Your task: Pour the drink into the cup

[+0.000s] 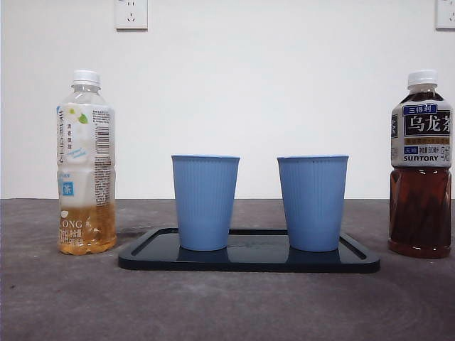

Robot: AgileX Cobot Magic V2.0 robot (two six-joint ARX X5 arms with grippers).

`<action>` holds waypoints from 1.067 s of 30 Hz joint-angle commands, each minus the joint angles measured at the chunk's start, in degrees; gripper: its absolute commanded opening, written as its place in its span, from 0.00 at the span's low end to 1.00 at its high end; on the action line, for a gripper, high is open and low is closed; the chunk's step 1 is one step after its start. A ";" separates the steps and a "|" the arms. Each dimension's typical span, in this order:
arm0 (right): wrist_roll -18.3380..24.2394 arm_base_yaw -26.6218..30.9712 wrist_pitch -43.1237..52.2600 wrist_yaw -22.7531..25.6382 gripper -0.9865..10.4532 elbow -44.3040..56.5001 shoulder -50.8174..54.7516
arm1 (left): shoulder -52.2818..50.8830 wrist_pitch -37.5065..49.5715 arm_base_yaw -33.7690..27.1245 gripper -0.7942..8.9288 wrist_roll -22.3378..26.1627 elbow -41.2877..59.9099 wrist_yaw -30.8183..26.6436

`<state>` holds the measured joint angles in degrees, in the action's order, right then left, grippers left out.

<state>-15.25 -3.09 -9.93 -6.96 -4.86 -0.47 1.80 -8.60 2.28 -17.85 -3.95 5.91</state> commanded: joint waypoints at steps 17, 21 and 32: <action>-1.95 -0.15 -8.17 -11.30 0.10 -25.14 -19.32 | 18.69 -4.79 0.85 0.10 -1.40 -25.27 8.46; 3.96 -0.15 -14.67 -16.35 0.10 -31.15 -24.65 | 24.96 -8.50 0.85 0.10 2.29 -31.30 14.60; 13.81 -0.15 -22.62 -31.23 0.10 -39.78 -34.84 | 38.25 -14.86 5.01 0.10 10.05 -38.95 30.77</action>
<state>-3.27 -3.09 -32.97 -37.56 -43.72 -35.09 39.24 -23.35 6.87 -10.68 -41.95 35.55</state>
